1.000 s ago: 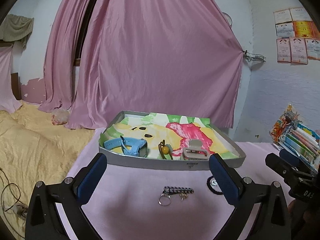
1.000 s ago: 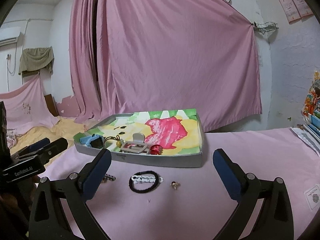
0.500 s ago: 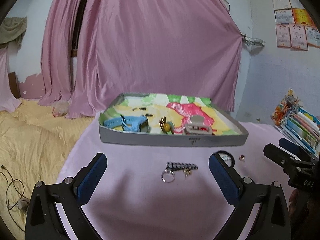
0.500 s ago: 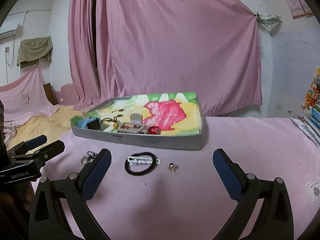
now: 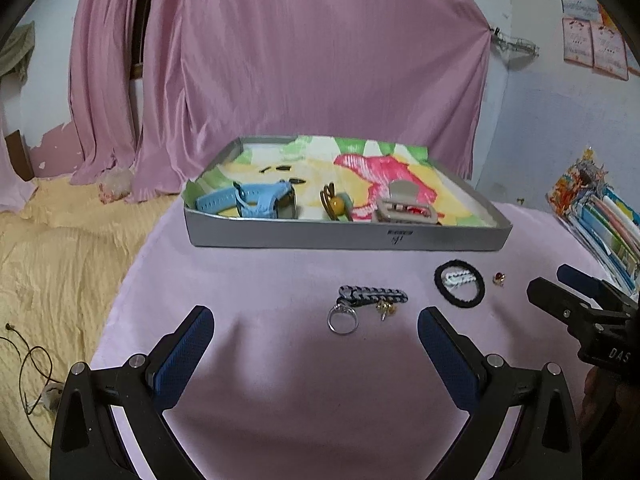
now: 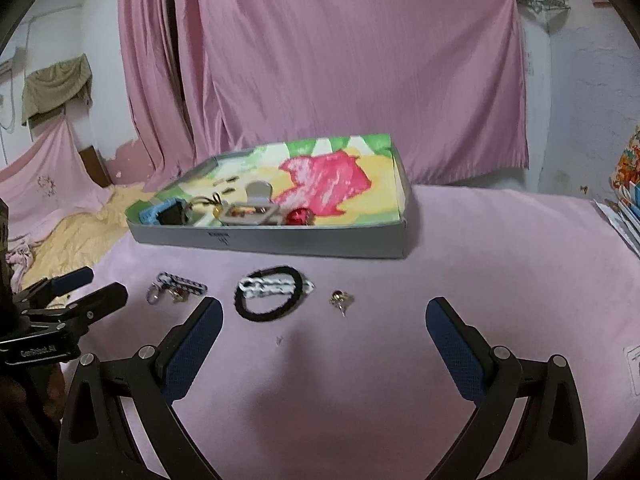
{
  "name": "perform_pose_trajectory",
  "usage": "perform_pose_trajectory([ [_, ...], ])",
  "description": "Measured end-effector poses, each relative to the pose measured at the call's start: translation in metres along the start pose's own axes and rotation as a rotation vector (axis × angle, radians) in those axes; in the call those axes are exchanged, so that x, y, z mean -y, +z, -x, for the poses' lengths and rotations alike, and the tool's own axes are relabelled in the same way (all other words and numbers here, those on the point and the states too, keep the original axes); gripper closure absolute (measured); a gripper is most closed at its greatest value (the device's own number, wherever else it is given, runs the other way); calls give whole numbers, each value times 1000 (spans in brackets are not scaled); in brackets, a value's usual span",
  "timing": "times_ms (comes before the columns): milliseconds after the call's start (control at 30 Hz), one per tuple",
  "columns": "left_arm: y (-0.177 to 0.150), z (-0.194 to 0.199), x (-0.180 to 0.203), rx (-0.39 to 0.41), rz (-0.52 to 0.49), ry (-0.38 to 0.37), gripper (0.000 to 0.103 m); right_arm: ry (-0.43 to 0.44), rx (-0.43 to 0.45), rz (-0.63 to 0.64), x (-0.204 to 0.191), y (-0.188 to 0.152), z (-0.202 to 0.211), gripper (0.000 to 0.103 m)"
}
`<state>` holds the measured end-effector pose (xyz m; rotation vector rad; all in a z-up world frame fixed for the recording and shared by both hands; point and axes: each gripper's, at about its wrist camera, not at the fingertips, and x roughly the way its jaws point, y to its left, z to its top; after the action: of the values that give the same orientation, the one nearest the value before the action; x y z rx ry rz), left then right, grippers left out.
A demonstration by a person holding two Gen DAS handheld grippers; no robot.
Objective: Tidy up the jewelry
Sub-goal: 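Withdraw both grippers from the tray toward the remaining jewelry, then grasp the silver keyring with the left gripper while the right gripper grasps the black hair tie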
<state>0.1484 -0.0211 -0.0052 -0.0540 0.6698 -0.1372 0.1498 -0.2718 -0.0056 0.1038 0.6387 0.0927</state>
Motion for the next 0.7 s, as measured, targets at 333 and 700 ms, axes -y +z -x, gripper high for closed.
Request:
perform_pose_trajectory([
  [333, 3, -18, 4, -109, -13, -17, 3, 8, -130, -40, 8, 3, -26, 8],
  [700, 5, -30, 9, -168, -39, -54, 45, 22, -216, -15, 5, 11, -49, 51],
])
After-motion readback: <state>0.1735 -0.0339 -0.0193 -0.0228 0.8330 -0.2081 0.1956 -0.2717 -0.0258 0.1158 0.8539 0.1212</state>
